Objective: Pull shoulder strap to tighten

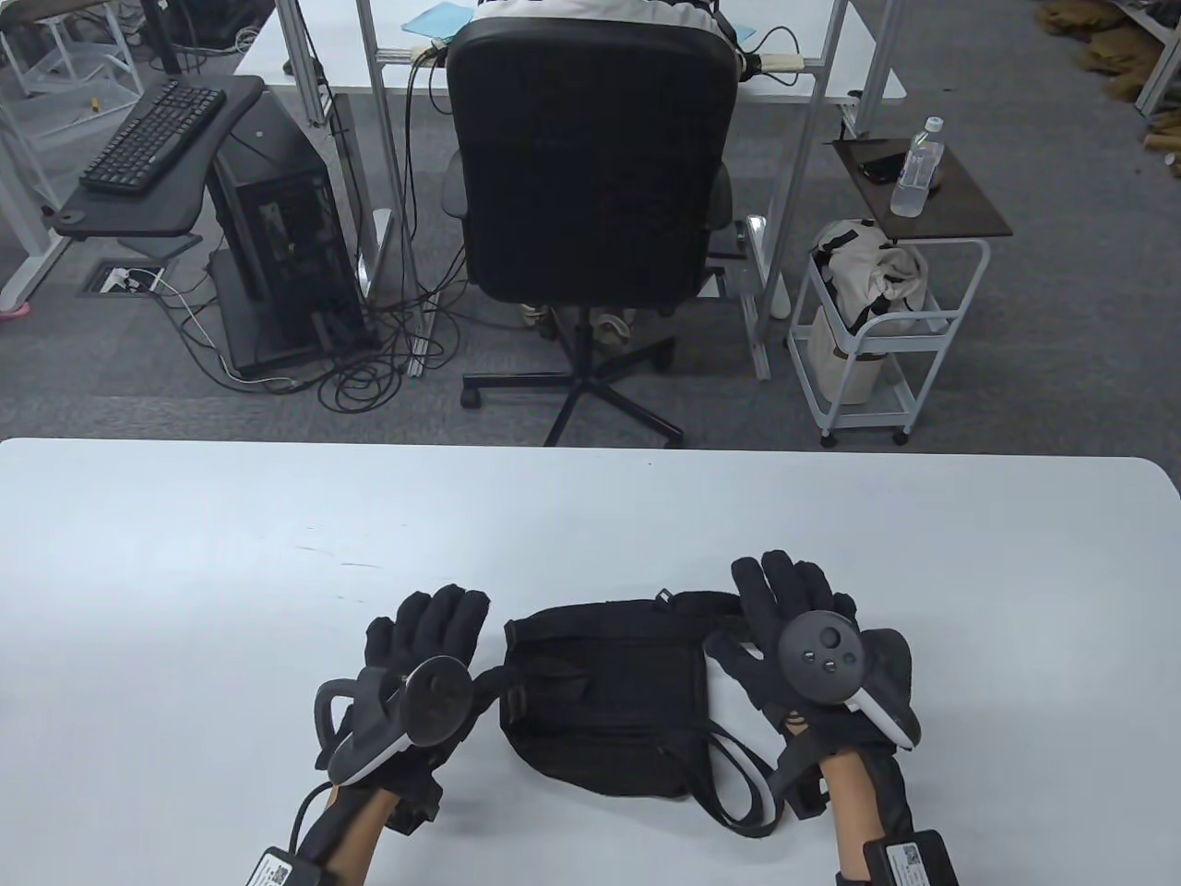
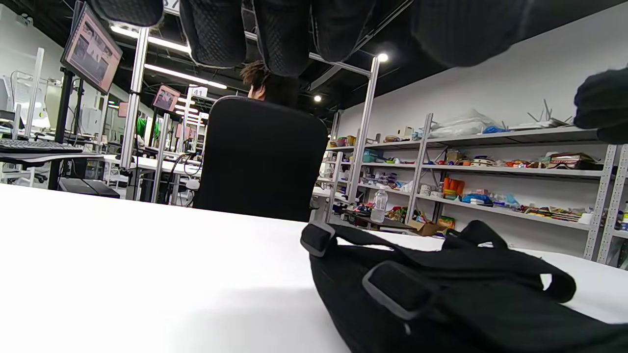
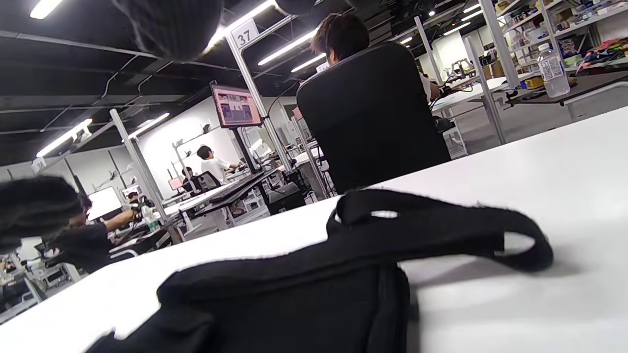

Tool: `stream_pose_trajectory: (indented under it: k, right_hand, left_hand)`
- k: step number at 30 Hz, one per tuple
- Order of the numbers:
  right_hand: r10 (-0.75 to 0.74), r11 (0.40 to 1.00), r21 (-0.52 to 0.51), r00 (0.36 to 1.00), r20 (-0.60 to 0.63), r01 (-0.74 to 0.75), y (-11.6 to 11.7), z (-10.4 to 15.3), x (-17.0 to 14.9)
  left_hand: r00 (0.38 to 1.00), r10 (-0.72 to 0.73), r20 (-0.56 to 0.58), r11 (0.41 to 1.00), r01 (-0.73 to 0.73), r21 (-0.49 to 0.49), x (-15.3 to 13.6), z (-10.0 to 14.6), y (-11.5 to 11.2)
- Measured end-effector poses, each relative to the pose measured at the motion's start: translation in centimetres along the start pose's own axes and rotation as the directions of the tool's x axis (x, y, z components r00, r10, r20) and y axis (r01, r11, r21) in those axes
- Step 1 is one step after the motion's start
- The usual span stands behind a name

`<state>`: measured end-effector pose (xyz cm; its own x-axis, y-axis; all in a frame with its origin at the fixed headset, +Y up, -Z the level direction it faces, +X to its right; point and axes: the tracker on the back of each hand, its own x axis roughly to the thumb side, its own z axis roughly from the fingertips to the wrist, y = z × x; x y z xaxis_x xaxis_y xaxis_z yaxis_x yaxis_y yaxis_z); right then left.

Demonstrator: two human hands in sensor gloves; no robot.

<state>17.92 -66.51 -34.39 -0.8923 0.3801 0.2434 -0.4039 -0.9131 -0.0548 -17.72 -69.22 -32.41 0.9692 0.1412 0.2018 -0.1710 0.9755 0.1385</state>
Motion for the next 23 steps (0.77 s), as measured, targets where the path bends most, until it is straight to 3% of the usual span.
stream_pose_trajectory:
  k: [6,23]
  right_hand:
    - [0.065,0.998,0.011,0.997,-0.028,-0.065,2.7,1.2,-0.3]
    - [0.07,0.998,0.0,0.996,-0.06,-0.07,3.5,2.1,-1.4]
  left_hand:
    - [0.999,-0.044,0.0,0.999,0.044,0.003,0.1,0.9,-1.1]
    - [0.999,-0.044,0.001,0.999,0.044,-0.009,-0.1,1.6,-1.7]
